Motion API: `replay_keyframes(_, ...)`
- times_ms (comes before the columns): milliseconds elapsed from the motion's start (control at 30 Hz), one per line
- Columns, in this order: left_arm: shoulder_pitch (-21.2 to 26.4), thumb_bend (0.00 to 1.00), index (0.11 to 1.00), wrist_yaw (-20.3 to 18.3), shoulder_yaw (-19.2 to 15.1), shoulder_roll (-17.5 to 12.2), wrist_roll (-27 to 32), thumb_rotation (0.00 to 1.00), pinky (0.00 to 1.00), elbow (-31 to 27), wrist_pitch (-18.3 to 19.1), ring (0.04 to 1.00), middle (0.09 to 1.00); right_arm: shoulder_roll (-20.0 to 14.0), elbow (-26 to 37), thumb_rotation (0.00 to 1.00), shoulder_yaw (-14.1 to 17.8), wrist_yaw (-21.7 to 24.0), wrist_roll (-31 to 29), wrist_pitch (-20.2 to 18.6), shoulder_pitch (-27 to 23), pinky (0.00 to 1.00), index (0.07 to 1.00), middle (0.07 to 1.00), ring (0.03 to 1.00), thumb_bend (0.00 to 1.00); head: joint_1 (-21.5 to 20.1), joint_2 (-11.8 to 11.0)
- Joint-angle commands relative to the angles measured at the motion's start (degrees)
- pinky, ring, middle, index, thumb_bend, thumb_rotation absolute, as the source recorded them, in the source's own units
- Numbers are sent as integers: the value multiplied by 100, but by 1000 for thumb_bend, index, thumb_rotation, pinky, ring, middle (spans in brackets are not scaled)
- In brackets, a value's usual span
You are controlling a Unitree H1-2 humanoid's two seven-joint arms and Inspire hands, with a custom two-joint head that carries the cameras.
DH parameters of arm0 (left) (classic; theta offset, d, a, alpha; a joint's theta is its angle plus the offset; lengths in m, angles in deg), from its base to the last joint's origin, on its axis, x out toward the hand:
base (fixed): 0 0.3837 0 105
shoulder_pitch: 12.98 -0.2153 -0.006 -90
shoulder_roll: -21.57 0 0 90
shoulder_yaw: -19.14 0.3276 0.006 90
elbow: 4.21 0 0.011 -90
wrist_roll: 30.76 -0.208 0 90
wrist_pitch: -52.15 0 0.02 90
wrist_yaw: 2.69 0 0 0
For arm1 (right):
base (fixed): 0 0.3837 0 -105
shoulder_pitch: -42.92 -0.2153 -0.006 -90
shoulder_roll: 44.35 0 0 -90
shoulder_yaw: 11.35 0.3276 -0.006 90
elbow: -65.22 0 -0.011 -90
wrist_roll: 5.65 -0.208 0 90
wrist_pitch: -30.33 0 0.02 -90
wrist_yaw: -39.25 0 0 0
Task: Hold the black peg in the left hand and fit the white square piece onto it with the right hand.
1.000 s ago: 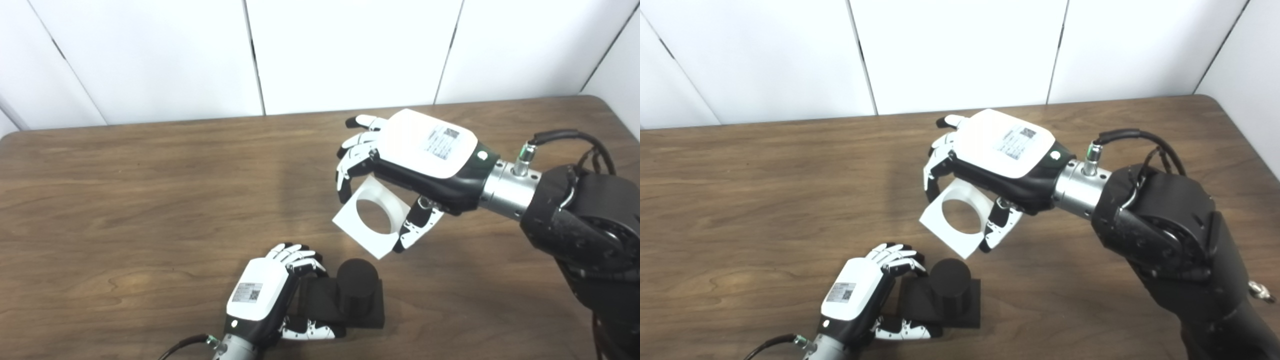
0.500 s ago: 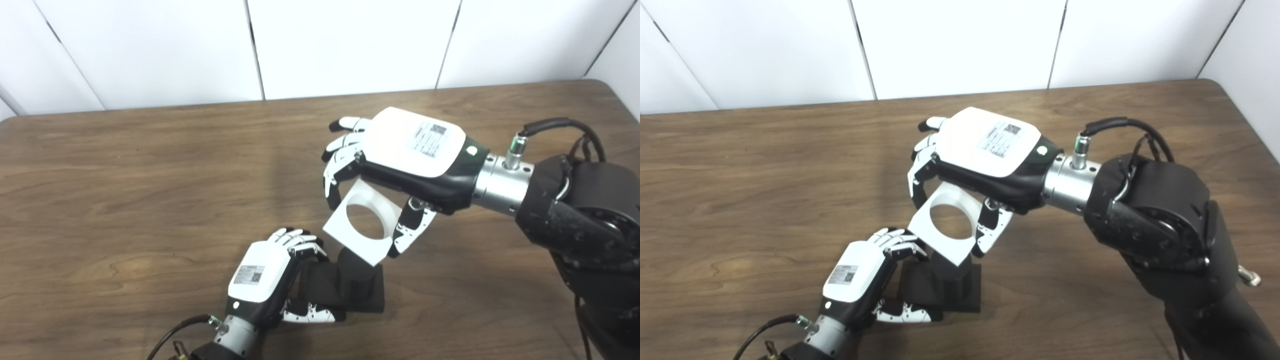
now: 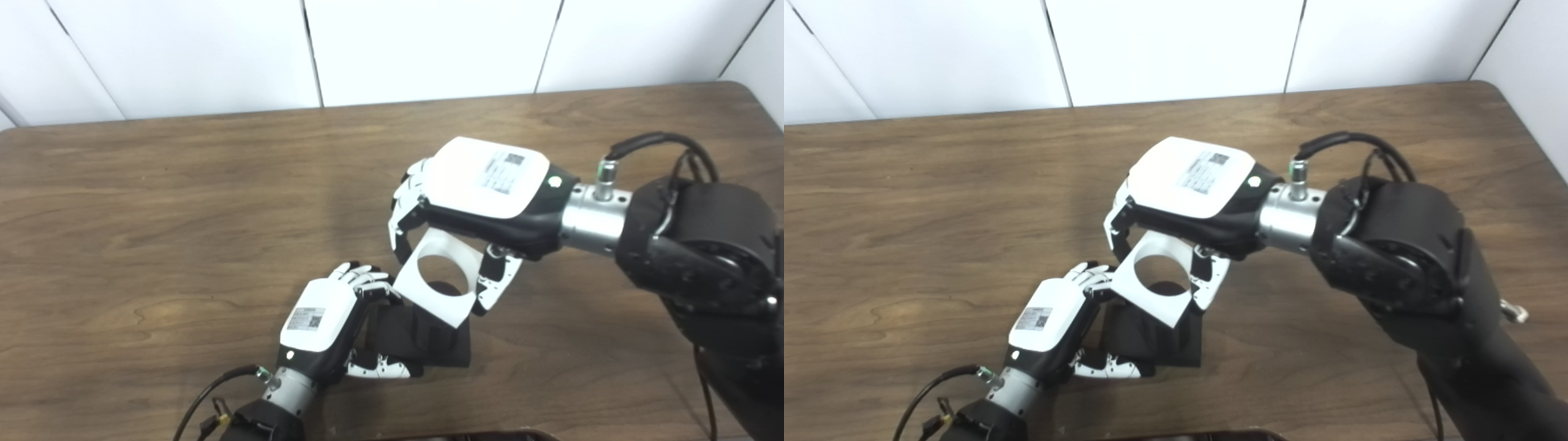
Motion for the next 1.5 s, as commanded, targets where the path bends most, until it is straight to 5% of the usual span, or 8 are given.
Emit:
replay_keyframes(0,-40,502,490,-224,27,-45,-109,57,914,-7,86,846,782,48,-30,129,0,-52,121,118,-238,853,480,691,800,524,-2,-6)
replay_keyframes(333,-50,502,490,-246,31,-25,-132,57,912,-32,89,846,782,106,-236,129,-158,-69,340,342,-113,927,482,710,833,523,19,-37)
replay_keyframes(1467,-77,502,490,-207,53,-20,-97,57,912,11,61,850,786,53,-459,130,-181,-192,452,1119,547,947,482,713,840,524,19,-117)
